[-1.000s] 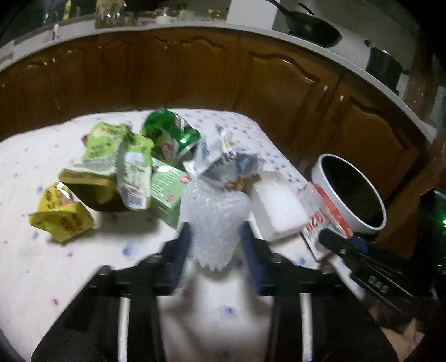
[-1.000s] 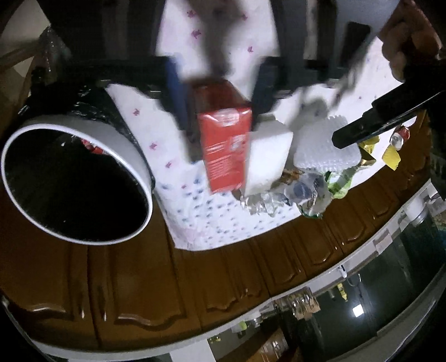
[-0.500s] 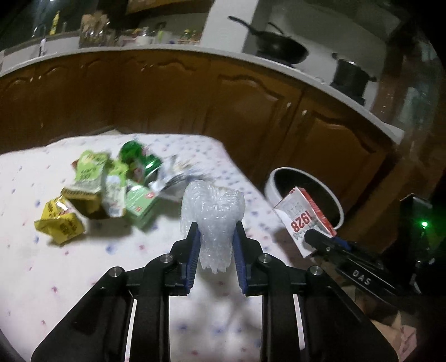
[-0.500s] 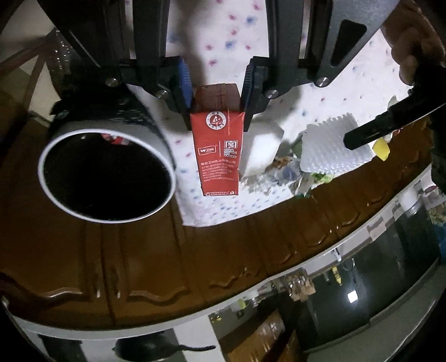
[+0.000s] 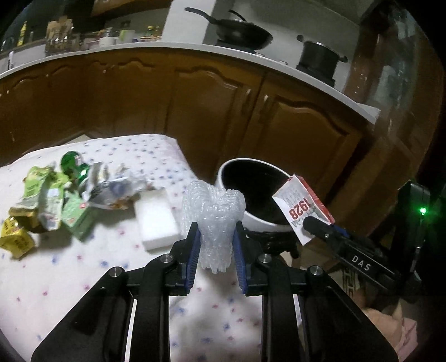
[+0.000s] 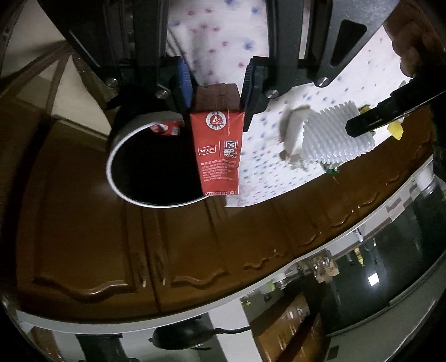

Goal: Collect trash
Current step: 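Move both held items over the bin and release them inside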

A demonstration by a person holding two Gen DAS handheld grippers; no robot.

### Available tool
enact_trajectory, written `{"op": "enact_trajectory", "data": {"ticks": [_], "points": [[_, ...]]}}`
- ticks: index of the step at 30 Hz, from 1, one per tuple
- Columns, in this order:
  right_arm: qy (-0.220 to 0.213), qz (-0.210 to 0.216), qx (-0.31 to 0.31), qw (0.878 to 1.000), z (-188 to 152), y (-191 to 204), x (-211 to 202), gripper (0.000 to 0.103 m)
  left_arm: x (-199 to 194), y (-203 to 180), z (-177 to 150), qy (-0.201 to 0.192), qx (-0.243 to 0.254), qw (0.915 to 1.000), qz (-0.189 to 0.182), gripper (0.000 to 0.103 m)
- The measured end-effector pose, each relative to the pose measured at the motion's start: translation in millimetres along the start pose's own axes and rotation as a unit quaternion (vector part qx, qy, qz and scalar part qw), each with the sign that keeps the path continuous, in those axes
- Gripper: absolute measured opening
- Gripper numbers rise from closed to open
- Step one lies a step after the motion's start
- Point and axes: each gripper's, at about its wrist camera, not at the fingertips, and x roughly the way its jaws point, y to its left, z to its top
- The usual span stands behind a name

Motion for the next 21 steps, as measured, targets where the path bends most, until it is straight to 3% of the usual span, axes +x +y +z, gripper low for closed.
{"op": "enact_trajectory", "data": {"ticks": [21], "points": [[0.01,-0.033,-0.004,0.999,34,-40,24,0.031,65,-61,45,0.021,0.059,0.9977,-0.023,0.022]]}}
